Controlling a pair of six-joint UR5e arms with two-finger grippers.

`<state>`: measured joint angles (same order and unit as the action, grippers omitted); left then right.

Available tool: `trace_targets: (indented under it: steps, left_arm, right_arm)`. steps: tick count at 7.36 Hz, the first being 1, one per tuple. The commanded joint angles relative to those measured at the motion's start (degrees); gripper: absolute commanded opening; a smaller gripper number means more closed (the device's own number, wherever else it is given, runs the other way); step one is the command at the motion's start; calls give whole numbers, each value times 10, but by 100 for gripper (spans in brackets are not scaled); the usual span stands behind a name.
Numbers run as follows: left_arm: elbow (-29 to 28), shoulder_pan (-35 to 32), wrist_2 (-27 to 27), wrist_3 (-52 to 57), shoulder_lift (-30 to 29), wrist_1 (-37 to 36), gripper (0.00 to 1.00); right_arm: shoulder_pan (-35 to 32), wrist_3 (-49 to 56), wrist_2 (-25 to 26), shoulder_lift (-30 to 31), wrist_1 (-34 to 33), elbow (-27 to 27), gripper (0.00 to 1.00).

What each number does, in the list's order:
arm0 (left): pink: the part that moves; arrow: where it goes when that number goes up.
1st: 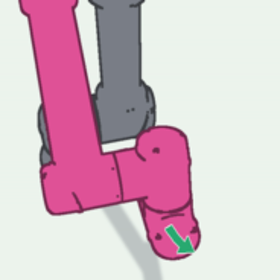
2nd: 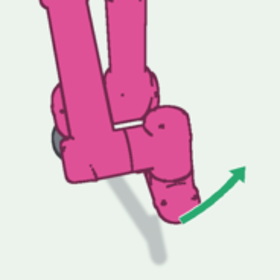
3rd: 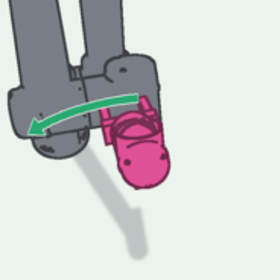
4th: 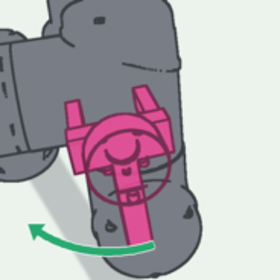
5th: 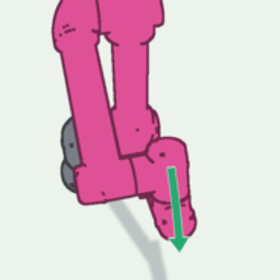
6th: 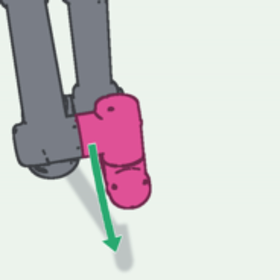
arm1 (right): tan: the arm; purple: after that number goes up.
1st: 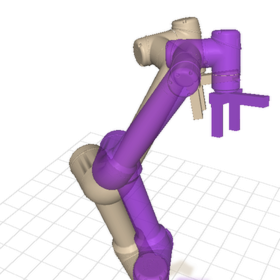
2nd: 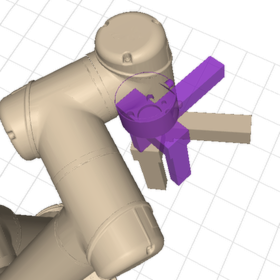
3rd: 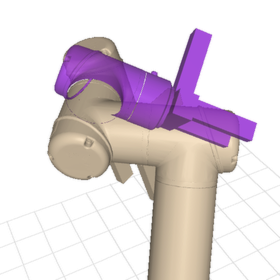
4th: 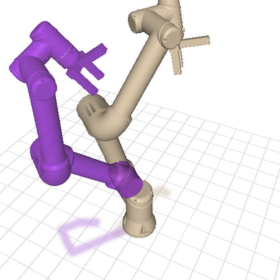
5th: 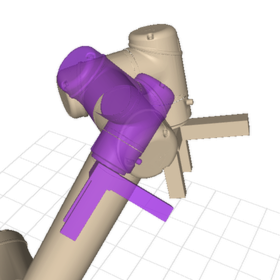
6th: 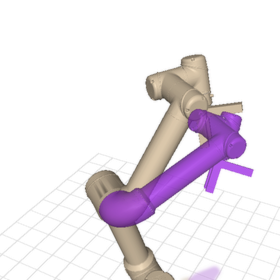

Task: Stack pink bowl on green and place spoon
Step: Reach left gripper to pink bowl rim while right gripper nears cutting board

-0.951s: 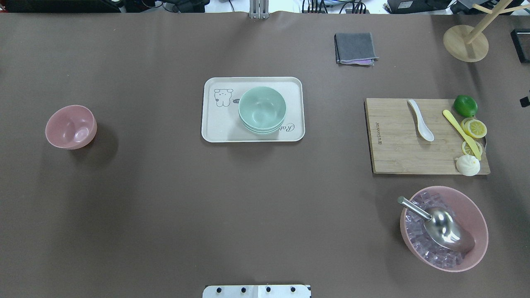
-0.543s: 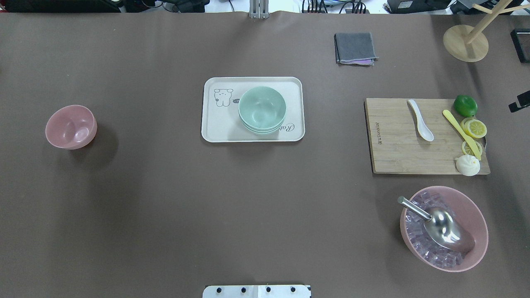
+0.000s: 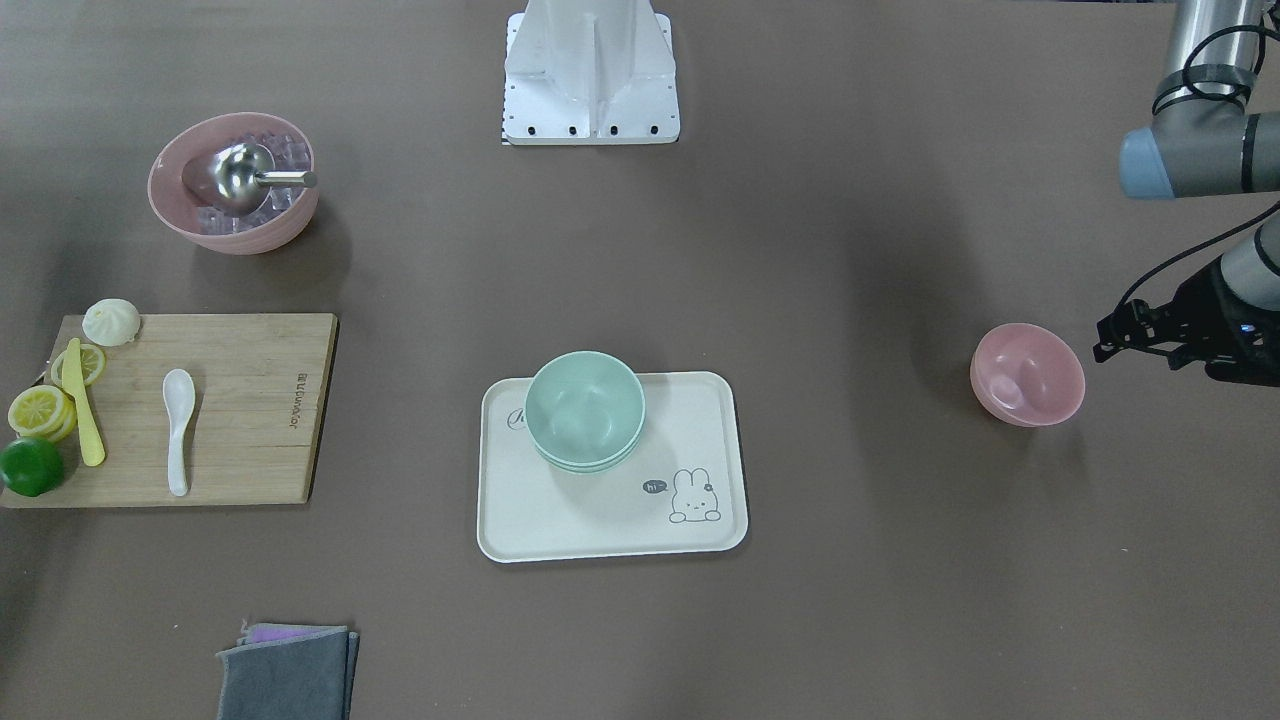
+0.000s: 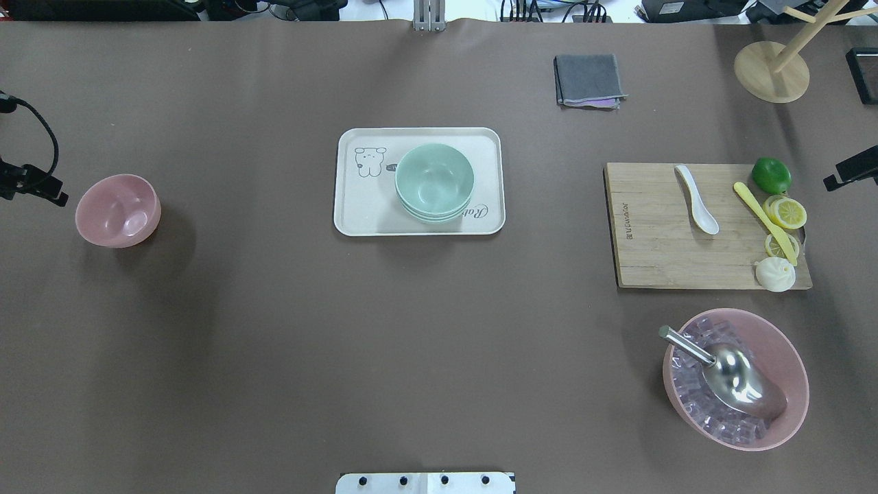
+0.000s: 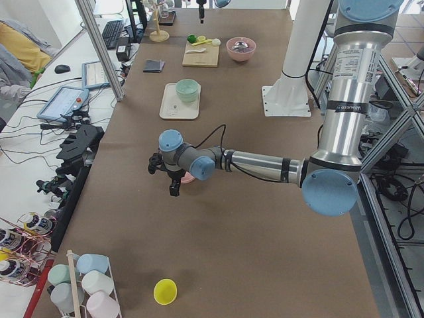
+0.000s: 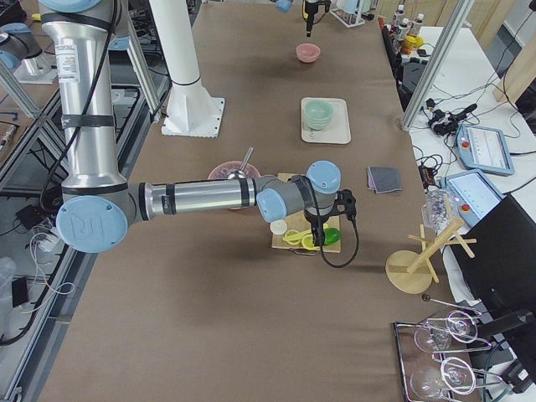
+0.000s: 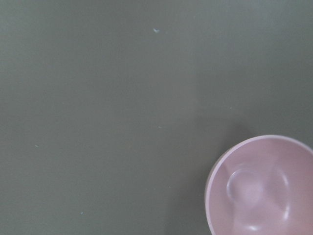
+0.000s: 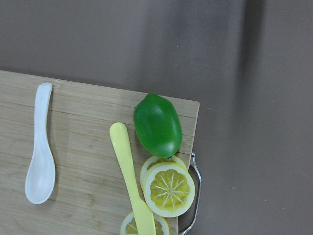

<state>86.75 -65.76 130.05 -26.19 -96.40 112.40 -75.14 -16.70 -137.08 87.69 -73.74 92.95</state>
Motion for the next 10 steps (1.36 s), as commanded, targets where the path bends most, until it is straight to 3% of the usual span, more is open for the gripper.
trace_targets:
  steps: [1, 2, 3, 4, 6, 7, 9, 10]
  left_arm:
    - [-17, 19, -3, 0, -10, 10, 88]
    - [-16, 26, -2, -2, -12, 9, 79]
    - [-18, 33, 12, -27, -24, 10, 78]
    - [-17, 43, 15, -42, -26, 11, 65]
    - [-28, 45, 15, -47, -35, 8, 0]
    - [-40, 45, 15, -48, -55, 4, 0]
    - [-33, 35, 111, -70, -97, -16, 0]
    - [-30, 26, 112, -107, -137, -33, 0]
  right_arm:
    - [7, 0, 1, -1, 0, -1, 100]
    - [7, -1, 0, -1, 0, -1, 100]
    - [7, -1, 0, -1, 0, -2, 100]
    - [8, 0, 1, -1, 0, -4, 100]
    - [8, 0, 1, -2, 0, -7, 100]
    - [8, 0, 1, -4, 0, -7, 100]
    - [8, -1, 1, -36, -1, -25, 100]
    - [14, -9, 1, -76, 0, -69, 100]
